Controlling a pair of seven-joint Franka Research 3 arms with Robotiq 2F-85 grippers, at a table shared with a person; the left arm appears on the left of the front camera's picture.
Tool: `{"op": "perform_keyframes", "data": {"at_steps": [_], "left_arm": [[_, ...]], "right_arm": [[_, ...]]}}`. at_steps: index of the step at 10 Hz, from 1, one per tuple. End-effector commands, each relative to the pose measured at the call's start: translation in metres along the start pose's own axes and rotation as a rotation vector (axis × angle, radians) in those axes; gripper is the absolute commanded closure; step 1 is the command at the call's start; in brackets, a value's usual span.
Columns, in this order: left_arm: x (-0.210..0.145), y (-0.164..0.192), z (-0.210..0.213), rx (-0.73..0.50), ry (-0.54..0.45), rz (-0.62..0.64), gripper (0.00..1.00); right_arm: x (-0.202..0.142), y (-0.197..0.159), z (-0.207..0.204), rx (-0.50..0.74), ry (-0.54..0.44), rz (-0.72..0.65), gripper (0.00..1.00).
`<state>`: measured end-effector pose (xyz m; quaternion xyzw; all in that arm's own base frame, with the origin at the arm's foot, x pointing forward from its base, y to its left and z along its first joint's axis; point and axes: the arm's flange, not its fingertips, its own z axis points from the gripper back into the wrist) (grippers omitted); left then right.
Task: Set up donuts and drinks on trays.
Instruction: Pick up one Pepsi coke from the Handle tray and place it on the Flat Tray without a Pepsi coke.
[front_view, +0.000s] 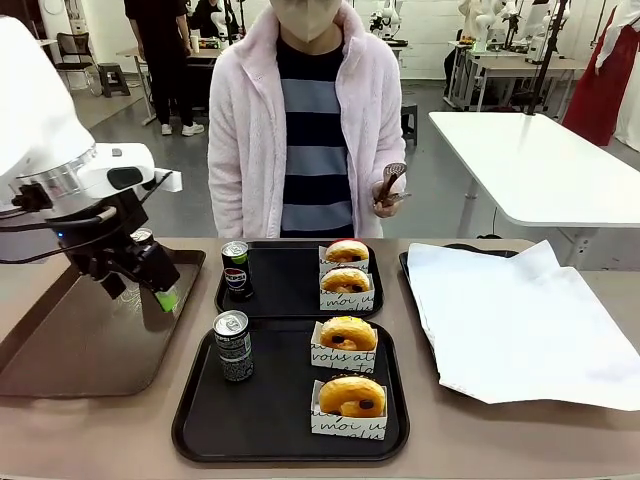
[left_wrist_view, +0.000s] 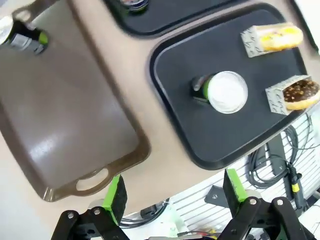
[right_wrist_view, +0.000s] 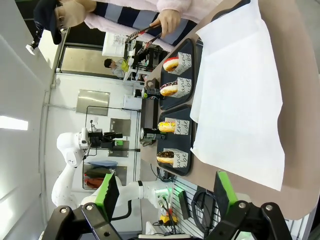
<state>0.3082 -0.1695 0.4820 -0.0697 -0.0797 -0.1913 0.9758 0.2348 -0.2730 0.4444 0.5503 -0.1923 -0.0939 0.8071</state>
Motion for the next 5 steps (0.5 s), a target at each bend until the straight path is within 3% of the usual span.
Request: {"op": "perform_keyframes", "data": {"at_steps": [1,2,5], "left_arm": [[0.0065,0.0084,-0.0063,0.039,-0.012,0.087,0.00],[0.0000,0.0000,0.0000,0.000,0.000,0.000,0.00],[0.0000,0.0000,0.0000,0.000,0.000,0.000,0.00]], "right_arm": [[0.0004,-0.0010,0.0009,0.019,-0.006,0.018,0.00],[0.0004,-0.0010,0.0009,0.019,-0.006,0.018,0.00],[0.0004,-0.0010,0.0009,0.019,-0.006,0.018,0.00]]}}
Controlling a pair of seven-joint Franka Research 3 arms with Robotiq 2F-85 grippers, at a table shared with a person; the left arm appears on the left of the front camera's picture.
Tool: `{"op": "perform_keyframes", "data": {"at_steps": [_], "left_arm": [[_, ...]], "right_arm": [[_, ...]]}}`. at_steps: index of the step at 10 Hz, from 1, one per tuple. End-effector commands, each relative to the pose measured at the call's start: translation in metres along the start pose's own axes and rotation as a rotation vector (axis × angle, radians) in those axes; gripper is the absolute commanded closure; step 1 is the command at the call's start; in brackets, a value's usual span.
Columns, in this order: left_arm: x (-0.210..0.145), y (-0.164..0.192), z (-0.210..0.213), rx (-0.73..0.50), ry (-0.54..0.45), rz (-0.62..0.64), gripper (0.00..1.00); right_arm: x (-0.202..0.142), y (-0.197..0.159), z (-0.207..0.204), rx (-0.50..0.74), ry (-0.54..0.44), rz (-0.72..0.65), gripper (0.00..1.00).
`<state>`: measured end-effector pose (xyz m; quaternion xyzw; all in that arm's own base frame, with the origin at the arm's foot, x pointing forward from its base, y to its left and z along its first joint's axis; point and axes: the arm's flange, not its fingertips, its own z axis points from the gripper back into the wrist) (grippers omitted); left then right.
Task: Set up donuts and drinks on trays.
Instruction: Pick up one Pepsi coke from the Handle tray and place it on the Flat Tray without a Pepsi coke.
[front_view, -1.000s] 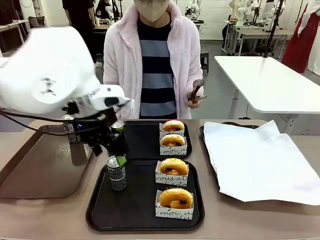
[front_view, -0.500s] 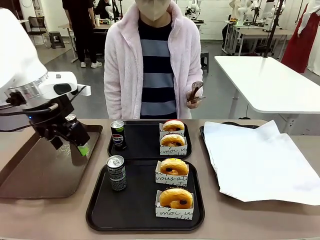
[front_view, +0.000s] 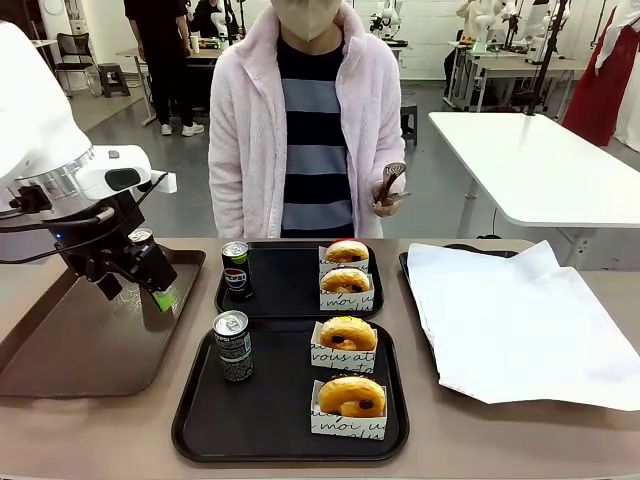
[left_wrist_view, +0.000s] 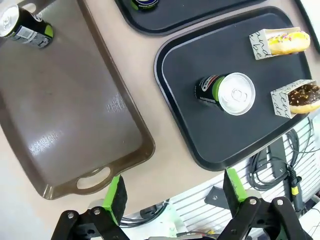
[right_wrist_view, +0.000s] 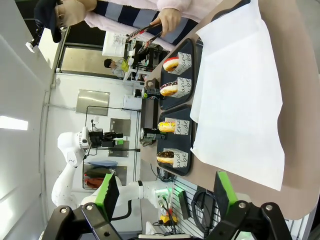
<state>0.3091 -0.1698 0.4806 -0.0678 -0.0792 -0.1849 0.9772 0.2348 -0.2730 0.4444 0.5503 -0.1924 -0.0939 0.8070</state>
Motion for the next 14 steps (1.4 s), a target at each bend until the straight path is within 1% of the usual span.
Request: {"op": "perform_keyframes", "data": {"at_steps": [1,2,3,4,5,6,7,8,9,10,11,12,13,14], "left_arm": [[0.000,0.002,0.000,0.001,0.000,0.007,0.00],[0.011,0.034,0.006,-0.164,-0.012,0.096,0.00],[0.011,0.073,0.010,-0.340,-0.042,0.174,0.00],[-0.004,0.109,0.013,-0.512,-0.094,0.228,0.00],[-0.014,0.153,0.023,-0.646,-0.155,0.260,0.00],[-0.036,0.188,0.027,-0.734,-0.215,0.295,0.00],[-0.060,0.222,0.022,-0.816,-0.260,0.315,0.00],[-0.071,0.258,0.018,-0.869,-0.274,0.346,0.00],[-0.095,0.291,0.007,-0.960,-0.309,0.402,0.00],[-0.106,0.320,0.001,-1.005,-0.324,0.450,0.00],[-0.113,0.345,-0.004,-1.026,-0.320,0.513,0.00],[-0.126,0.365,-0.010,-1.031,-0.340,0.586,0.00],[-0.131,0.387,-0.007,-1.052,-0.369,0.633,0.00],[-0.133,0.397,-0.006,-1.061,-0.384,0.649,0.00]], "right_arm": [[0.000,-0.001,0.001,0.019,-0.006,0.018,0.00],[0.000,-0.001,0.001,0.019,-0.006,0.018,0.00],[0.000,-0.001,0.001,0.019,-0.006,0.018,0.00],[0.000,-0.001,0.001,0.019,-0.006,0.018,0.00],[0.000,-0.001,0.001,0.019,-0.006,0.018,0.00],[0.000,-0.001,0.001,0.019,-0.006,0.018,0.00],[0.000,-0.001,0.001,0.019,-0.006,0.018,0.00],[0.000,-0.001,0.001,0.019,-0.006,0.018,0.00],[0.000,-0.001,0.001,0.019,-0.006,0.018,0.00],[0.000,-0.001,0.001,0.019,-0.006,0.018,0.00],[0.000,-0.001,0.001,0.019,-0.006,0.018,0.00],[0.000,-0.001,0.001,0.019,-0.006,0.018,0.00],[0.000,-0.001,0.001,0.019,-0.006,0.018,0.00],[0.000,-0.001,0.001,0.019,-0.006,0.018,0.00]]}}
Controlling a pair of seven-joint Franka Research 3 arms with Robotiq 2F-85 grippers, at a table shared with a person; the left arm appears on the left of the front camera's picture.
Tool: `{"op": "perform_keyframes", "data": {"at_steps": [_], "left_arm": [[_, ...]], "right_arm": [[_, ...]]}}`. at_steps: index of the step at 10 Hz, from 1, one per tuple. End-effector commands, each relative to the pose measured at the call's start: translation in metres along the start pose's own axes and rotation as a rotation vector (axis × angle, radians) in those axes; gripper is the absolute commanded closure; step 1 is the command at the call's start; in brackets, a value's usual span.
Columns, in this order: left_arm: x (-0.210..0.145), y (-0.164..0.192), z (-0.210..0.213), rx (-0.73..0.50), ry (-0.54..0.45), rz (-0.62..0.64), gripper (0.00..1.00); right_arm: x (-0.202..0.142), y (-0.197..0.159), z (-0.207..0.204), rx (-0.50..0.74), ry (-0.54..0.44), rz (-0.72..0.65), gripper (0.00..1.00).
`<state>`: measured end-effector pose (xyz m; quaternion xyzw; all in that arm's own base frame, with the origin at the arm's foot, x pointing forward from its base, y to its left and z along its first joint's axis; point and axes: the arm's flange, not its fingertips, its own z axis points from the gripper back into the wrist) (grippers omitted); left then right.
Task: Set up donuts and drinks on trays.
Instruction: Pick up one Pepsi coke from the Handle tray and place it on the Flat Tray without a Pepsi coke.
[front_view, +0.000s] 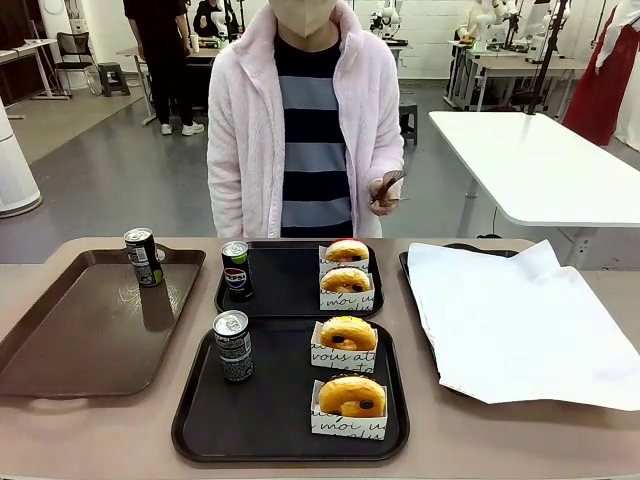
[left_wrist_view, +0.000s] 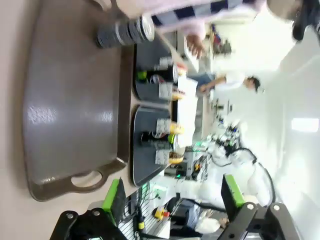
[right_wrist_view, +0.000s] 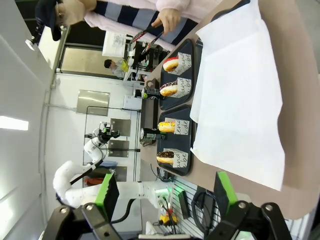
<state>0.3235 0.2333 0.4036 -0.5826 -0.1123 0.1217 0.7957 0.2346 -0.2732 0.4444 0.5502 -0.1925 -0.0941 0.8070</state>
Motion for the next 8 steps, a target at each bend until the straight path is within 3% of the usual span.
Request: {"op": "perform_keyframes", "data": {"at_steps": [1,8], "left_arm": [[0.014,-0.004,0.010,-0.046,-0.064,-0.002,0.00],[0.009,0.002,0.010,-0.018,-0.033,0.014,0.00]], "right_arm": [[0.000,-0.001,0.001,0.019,-0.006,0.018,0.00],[0.000,-0.001,0.001,0.019,-0.006,0.018,0.00]]}}
